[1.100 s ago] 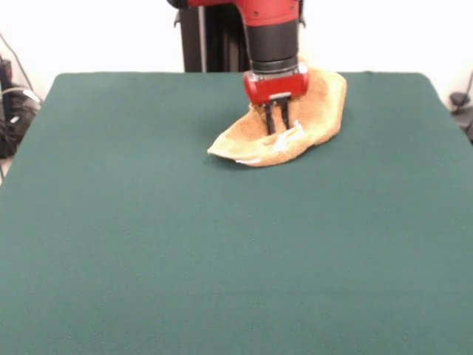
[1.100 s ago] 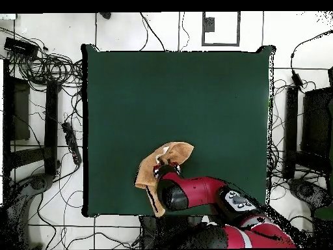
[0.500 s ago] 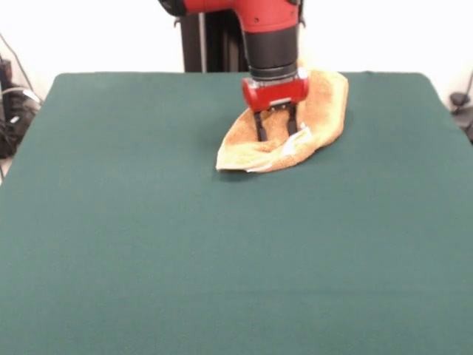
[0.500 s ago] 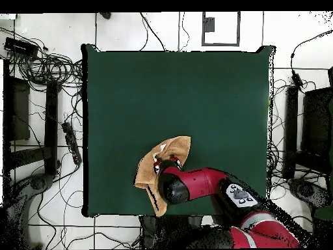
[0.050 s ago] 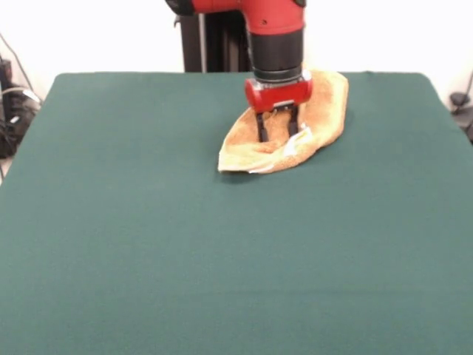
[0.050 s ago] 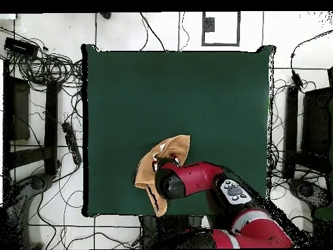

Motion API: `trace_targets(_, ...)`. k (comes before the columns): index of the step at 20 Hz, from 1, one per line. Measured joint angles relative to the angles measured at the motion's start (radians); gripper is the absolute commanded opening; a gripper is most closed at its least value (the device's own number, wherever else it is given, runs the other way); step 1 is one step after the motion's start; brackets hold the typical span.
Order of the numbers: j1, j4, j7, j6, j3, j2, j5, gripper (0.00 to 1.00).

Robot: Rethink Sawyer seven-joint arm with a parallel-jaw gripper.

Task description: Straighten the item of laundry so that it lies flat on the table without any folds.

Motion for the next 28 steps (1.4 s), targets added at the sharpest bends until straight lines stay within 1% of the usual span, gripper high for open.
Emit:
trace_targets(3,0.032,-0.021,0.000,0.055,-0.010,-0.012,0.013,1.00)
trace_targets(4,0.052,-0.040,0.000,0.096,-0.010,-0.023,0.022,1.00)
trace_targets(7,0.075,-0.066,0.000,0.147,-0.010,-0.039,0.035,1.00)
trace_targets(11,0.093,-0.084,0.000,0.186,-0.011,-0.062,0.048,1.00)
trace_targets(15,0.119,-0.101,0.000,0.219,-0.015,-0.108,0.064,1.00)
trace_targets(21,0.136,-0.106,0.000,0.221,-0.029,-0.142,0.097,1.00)
trace_targets(28,0.173,-0.103,0.000,0.221,-0.067,-0.151,0.133,1.00)
